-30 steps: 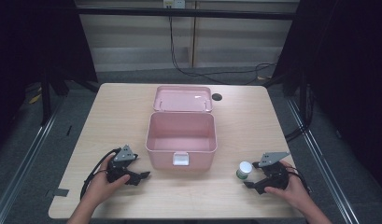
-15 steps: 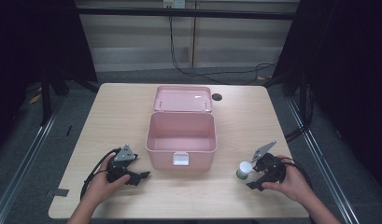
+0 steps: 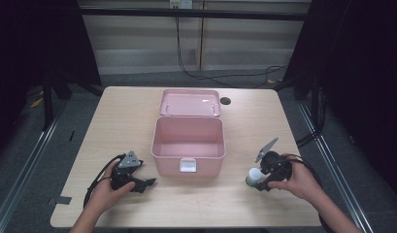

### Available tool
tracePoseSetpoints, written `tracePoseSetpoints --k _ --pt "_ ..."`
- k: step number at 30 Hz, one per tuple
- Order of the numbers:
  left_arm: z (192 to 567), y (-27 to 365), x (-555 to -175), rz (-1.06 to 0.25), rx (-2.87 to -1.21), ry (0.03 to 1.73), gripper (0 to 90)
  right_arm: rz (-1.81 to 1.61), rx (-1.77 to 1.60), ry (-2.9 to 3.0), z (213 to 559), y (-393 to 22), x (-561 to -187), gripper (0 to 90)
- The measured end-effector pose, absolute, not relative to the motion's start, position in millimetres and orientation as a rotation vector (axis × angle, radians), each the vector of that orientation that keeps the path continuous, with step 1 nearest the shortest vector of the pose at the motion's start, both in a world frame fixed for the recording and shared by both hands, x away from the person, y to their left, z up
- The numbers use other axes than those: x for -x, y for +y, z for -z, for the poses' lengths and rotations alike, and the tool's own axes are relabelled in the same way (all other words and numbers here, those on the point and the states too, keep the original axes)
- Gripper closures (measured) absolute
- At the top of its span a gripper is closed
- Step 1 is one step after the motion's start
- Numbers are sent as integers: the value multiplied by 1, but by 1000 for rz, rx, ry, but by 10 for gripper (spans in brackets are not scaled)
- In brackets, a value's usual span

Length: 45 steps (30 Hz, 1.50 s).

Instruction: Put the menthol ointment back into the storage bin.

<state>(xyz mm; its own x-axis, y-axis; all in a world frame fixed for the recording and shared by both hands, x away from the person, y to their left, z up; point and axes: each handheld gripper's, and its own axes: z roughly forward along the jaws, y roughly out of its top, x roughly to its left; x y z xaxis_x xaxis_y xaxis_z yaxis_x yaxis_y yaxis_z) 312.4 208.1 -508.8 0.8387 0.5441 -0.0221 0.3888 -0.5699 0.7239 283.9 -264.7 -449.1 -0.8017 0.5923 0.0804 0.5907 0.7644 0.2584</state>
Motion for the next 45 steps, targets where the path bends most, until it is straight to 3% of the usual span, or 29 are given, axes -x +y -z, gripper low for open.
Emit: tracePoseSetpoints --k 27,41,45 --pt "509 208 -312 -260 -2247 676 133 -278 -901 3016 441 -237 -299 378" --pt "509 208 -312 -260 -2246 677 133 -267 -867 3003 438 -234 -302 507" --pt "509 208 -312 -260 -2246 677 133 -249 -864 3007 436 -233 -302 508"
